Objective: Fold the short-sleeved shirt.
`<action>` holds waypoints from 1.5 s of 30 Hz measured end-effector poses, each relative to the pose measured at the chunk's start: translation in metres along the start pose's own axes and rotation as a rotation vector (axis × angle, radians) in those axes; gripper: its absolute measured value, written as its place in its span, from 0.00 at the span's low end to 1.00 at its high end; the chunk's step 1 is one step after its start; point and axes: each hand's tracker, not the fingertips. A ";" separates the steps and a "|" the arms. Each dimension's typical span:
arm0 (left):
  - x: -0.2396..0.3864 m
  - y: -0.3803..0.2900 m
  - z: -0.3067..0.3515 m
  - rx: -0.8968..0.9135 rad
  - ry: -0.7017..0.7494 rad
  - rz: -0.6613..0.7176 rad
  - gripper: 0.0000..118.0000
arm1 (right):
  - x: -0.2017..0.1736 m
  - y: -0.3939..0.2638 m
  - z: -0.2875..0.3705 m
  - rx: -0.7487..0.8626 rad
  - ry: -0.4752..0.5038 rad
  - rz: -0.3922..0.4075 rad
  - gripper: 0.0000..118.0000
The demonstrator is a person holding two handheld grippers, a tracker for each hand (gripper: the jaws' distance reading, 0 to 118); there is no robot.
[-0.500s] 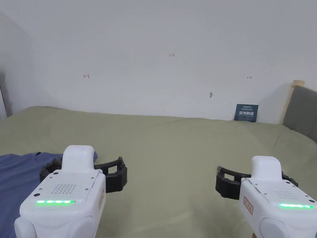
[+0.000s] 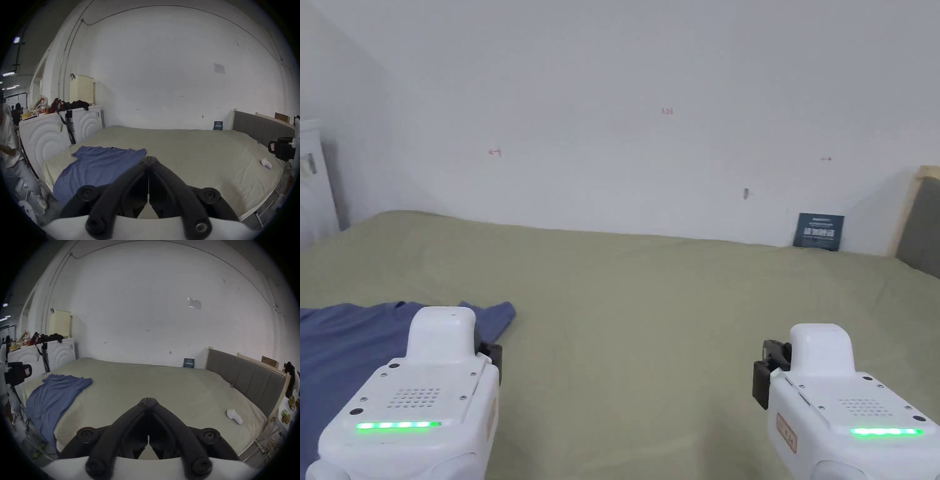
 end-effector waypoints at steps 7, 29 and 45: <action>-0.099 0.011 0.039 0.030 0.203 0.032 0.00 | -0.105 0.017 -0.016 0.011 0.264 0.012 0.01; -0.190 -0.022 0.072 -0.047 0.396 0.093 0.00 | -0.216 0.016 -0.006 0.003 0.565 0.056 0.01; -0.133 0.005 -0.221 -0.406 0.035 0.010 0.00 | -0.117 0.005 -0.084 -0.054 0.382 0.062 0.01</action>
